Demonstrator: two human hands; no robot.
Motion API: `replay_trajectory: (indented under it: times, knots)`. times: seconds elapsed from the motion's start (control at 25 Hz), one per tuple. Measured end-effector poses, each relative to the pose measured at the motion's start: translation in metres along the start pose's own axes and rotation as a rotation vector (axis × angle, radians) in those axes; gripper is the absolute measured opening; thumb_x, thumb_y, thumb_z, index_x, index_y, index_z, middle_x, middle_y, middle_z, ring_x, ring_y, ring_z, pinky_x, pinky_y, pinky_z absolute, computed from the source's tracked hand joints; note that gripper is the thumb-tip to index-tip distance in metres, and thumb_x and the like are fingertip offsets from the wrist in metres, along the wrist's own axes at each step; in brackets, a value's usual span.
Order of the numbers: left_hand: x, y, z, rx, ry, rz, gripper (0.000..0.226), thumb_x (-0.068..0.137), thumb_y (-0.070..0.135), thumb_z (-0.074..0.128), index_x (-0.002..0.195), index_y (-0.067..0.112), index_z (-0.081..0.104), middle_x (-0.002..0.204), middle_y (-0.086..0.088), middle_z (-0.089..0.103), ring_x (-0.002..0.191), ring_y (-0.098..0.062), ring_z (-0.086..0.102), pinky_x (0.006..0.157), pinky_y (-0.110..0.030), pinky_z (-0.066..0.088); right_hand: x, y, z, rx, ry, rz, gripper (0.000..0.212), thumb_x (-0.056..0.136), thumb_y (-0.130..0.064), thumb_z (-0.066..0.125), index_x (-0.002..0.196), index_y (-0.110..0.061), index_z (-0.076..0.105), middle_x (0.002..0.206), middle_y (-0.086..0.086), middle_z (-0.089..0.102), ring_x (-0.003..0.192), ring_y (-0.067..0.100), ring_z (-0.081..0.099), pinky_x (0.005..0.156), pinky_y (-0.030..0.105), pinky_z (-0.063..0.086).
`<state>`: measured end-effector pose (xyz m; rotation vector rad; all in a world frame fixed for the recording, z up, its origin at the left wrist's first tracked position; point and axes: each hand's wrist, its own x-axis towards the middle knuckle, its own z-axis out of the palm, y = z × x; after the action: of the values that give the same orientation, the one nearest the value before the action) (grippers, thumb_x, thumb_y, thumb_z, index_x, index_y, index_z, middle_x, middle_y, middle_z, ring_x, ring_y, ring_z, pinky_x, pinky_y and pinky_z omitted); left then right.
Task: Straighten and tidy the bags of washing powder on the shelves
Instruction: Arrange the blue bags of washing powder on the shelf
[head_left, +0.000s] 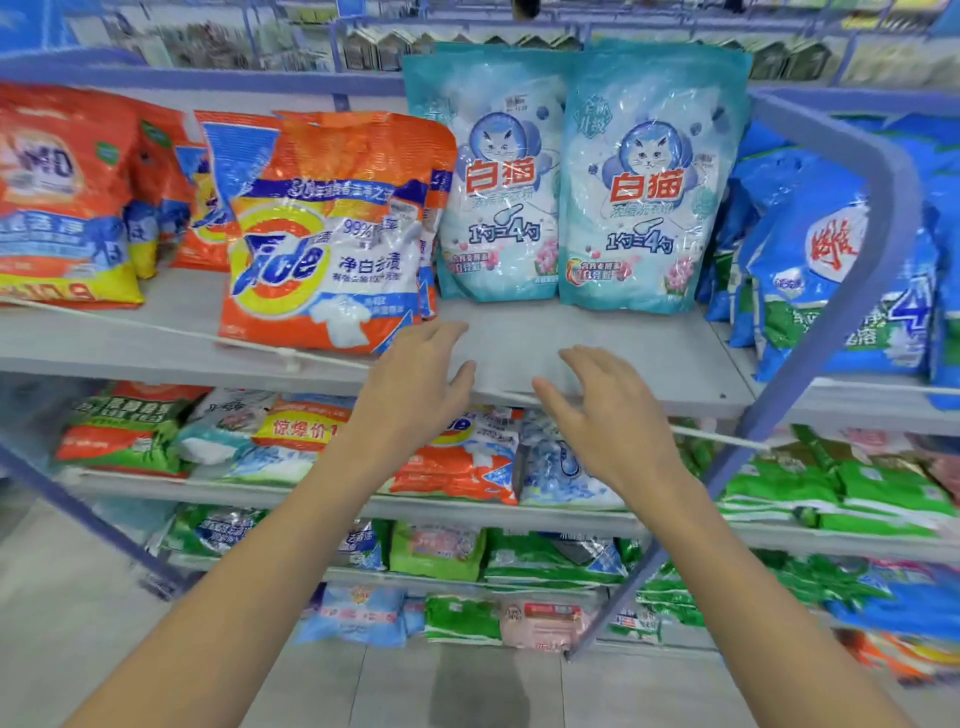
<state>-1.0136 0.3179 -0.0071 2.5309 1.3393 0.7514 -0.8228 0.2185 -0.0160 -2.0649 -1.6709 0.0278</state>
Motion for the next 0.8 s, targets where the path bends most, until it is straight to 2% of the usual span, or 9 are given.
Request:
replay_trajectory:
  times: [0.12,0.24,0.36,0.44,0.52,0.64,0.8]
  knots:
    - [-0.049,-0.024,-0.019,0.01,0.032,0.04,0.045,0.097,0.023,0.064,0.138,0.006,0.058,0.134,-0.012,0.063,0.127,-0.033,0.053,0.107,-0.046,0.045,-0.036,-0.035,0.015,-0.092,0.006,0.014,0.06,0.102,-0.052,0.048,0.145,-0.011,0.052,0.151,0.011,0.05,0.144,0.03,0.039,0.12,0.045,0.025]
    - [-0.099,-0.052,-0.024,0.028,0.06,0.033,0.041,0.094,0.019,0.067,0.132,0.005,0.062,0.129,-0.012,0.065,0.122,-0.034,0.057,0.104,-0.043,0.045,-0.072,-0.056,0.033,-0.1,0.042,0.057,0.062,0.102,-0.051,0.048,0.149,-0.011,0.047,0.161,0.01,0.038,0.15,0.028,0.03,0.124,0.044,0.018]
    - [-0.144,-0.079,-0.021,0.037,0.0,-0.026,0.046,0.1,0.024,0.061,0.142,0.006,0.055,0.144,-0.01,0.056,0.137,-0.028,0.047,0.116,-0.037,0.032,-0.106,-0.072,0.062,-0.053,-0.001,0.111,0.063,0.102,-0.052,0.045,0.151,-0.011,0.045,0.163,0.009,0.033,0.152,0.027,0.026,0.125,0.046,0.02]
    - [-0.165,-0.095,-0.014,0.029,-0.051,-0.072,0.05,0.1,0.024,0.06,0.146,0.008,0.051,0.149,-0.009,0.051,0.142,-0.027,0.041,0.119,-0.038,0.029,-0.121,-0.079,0.085,-0.049,-0.079,0.138,0.065,0.102,-0.054,0.043,0.152,-0.012,0.042,0.164,0.008,0.033,0.153,0.026,0.025,0.125,0.046,0.021]
    - [-0.179,-0.114,-0.003,0.066,-0.103,-0.115,0.051,0.099,0.026,0.06,0.146,0.008,0.05,0.15,-0.01,0.05,0.142,-0.028,0.04,0.118,-0.041,0.032,-0.126,-0.082,0.109,-0.069,-0.156,0.131,0.066,0.102,-0.054,0.043,0.153,-0.012,0.04,0.162,0.008,0.035,0.152,0.027,0.027,0.125,0.045,0.021]
    - [-0.188,-0.143,0.013,0.095,-0.174,-0.195,0.051,0.1,0.029,0.059,0.146,0.008,0.05,0.149,-0.01,0.051,0.14,-0.029,0.042,0.116,-0.042,0.037,-0.12,-0.084,0.142,-0.037,-0.191,0.121,0.065,0.1,-0.052,0.051,0.148,-0.007,0.047,0.153,0.014,0.048,0.144,0.032,0.04,0.119,0.047,0.032]
    - [-0.182,-0.187,0.029,0.104,-0.129,-0.338,0.058,0.099,0.028,0.059,0.151,0.007,0.042,0.152,-0.009,0.046,0.141,-0.029,0.039,0.115,-0.041,0.035,-0.099,-0.097,0.193,0.081,-0.289,0.127,0.063,0.1,-0.05,0.052,0.147,-0.009,0.047,0.151,0.012,0.051,0.141,0.03,0.043,0.115,0.043,0.036]
